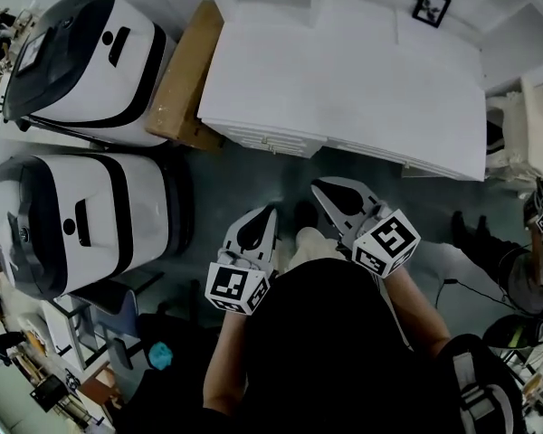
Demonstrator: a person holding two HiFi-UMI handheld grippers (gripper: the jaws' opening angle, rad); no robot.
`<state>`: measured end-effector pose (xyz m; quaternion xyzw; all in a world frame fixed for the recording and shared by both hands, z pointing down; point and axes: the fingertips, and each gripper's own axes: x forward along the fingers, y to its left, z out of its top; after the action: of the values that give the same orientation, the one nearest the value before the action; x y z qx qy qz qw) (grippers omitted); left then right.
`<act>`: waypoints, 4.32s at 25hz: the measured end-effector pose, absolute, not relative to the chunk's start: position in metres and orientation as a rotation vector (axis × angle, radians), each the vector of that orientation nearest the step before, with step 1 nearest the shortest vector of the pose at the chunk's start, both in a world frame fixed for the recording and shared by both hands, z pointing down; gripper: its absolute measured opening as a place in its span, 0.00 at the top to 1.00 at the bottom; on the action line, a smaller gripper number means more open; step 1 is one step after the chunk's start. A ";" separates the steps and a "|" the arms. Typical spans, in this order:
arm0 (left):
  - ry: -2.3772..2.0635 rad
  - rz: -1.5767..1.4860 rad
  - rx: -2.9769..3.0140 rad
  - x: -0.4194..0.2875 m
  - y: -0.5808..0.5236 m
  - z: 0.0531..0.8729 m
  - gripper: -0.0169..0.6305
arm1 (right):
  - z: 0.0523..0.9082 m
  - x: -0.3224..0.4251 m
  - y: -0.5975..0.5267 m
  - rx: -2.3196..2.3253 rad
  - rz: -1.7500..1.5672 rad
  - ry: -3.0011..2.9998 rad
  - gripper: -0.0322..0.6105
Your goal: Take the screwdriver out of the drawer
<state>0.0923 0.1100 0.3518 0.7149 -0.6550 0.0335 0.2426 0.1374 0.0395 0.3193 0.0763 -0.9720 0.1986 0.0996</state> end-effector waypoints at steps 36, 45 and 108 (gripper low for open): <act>-1.662 0.190 1.776 0.012 0.008 0.565 0.87 | 0.422 0.101 -0.012 0.456 0.679 -2.650 0.92; -1.691 0.208 1.663 -0.014 -0.012 0.625 0.82 | 0.438 0.094 -0.011 0.499 0.730 -2.613 0.92; -1.688 0.497 1.528 -0.041 -0.032 0.723 0.85 | 0.468 0.104 -0.022 0.410 0.792 -2.552 0.92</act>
<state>-0.0414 -0.0325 0.7227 0.6026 -0.6656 0.1960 0.3943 0.1039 -0.0223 0.4677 0.1479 -0.9215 0.2859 0.2174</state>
